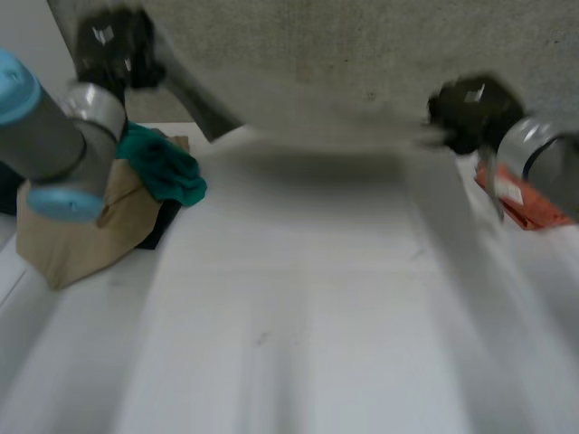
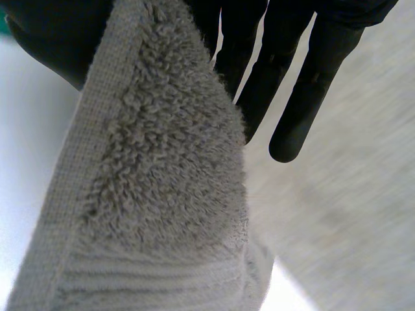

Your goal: Fold the laundry.

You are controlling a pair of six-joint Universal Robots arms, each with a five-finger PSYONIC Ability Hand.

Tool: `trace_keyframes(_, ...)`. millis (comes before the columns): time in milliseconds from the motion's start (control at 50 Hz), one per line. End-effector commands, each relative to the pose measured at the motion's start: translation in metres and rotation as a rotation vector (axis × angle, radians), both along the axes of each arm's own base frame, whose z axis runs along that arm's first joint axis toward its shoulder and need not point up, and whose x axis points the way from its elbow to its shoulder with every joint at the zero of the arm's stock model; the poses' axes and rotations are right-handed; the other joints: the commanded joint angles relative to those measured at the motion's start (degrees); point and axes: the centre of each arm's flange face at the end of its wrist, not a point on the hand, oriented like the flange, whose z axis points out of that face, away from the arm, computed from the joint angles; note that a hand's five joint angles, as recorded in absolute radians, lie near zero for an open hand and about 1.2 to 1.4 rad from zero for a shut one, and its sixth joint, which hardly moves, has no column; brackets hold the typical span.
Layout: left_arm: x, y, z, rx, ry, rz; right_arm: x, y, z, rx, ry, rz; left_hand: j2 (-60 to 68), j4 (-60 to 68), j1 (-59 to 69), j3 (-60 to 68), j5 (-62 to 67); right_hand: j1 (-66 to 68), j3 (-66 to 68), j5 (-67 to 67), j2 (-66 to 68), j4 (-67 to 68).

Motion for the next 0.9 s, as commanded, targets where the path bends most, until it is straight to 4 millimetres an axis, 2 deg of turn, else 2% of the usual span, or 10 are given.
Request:
trace_keyframes(20,0.014,0.004,-0.079,0.21,-0.103,0.025,-0.002,0.009,-0.094,0.234,0.192,0.016,11.49,11.52,14.01,11.92,13.35,15.28,12.07,12.32,12.72,11.5)
trace_keyframes(80,0.017,0.007,-0.09,0.255,-0.141,0.038,-0.013,0.003,-0.113,0.294,0.203,-0.07,11.49,11.52,14.01,11.92,13.35,7.93,4.73,4.97,5.37,4.15)
trace_keyframes(120,0.016,0.01,-0.092,0.273,-0.162,0.041,-0.02,0.0,-0.115,0.343,0.143,-0.146,11.49,11.52,14.01,11.92,13.35,-21.86,-25.07,-24.83,-24.43,-25.64)
trace_keyframes(160,0.017,0.011,-0.09,0.269,-0.168,0.044,-0.026,-0.003,-0.116,0.376,0.091,-0.2,11.49,11.52,14.01,11.92,13.35,-37.5,-40.7,-40.46,-40.06,-41.28)
trace_keyframes(220,0.016,0.014,-0.084,0.262,-0.178,0.045,-0.044,-0.01,-0.11,0.447,-0.063,-0.327,11.49,11.52,14.01,11.92,13.35,-42.77,-45.98,-45.73,-45.34,-46.55)
trace_keyframes(320,0.019,0.017,-0.08,0.262,-0.18,0.052,-0.062,-0.009,-0.103,0.535,-0.193,-0.419,11.49,11.52,14.01,11.92,13.35,-38.08,-41.29,-41.04,-40.65,-41.86)
trace_keyframes(540,0.033,0.027,-0.08,0.279,-0.22,0.086,-0.088,-0.005,-0.094,0.582,-0.145,-0.455,11.49,11.52,14.01,11.92,13.35,-25.97,-29.18,-28.94,-28.54,-29.76)
trace_keyframes(640,0.039,0.038,-0.075,0.3,-0.24,0.096,-0.091,-0.005,-0.091,0.572,-0.104,-0.432,11.49,11.52,14.01,11.92,13.35,15.21,12.0,12.24,12.64,11.42)
trace_keyframes(780,0.06,0.076,-0.079,0.471,-0.358,0.109,-0.091,0.025,-0.067,0.554,0.2,-0.256,11.49,11.52,14.01,11.92,13.35,15.28,12.07,12.32,12.72,11.5)
trace_keyframes(900,0.078,0.136,-0.092,0.759,-0.571,0.028,-0.118,0.084,-0.061,0.736,0.659,0.013,11.49,11.52,14.01,11.92,13.35,15.28,12.07,12.32,12.72,11.5)
